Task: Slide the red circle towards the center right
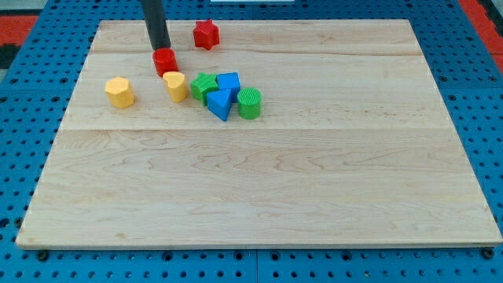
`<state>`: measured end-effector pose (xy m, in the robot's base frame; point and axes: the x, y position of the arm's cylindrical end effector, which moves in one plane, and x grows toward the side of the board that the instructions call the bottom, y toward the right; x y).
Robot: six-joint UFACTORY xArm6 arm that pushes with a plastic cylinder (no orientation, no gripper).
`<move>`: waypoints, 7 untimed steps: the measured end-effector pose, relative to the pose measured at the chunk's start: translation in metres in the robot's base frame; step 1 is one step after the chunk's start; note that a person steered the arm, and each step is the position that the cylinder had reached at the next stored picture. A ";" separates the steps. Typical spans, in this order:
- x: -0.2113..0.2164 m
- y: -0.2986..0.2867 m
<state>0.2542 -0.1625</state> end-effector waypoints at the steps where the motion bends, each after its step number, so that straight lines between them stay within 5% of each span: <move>1: 0.016 -0.036; 2: 0.045 0.001; 4: 0.073 0.233; 6: 0.066 0.274; 7: 0.130 0.281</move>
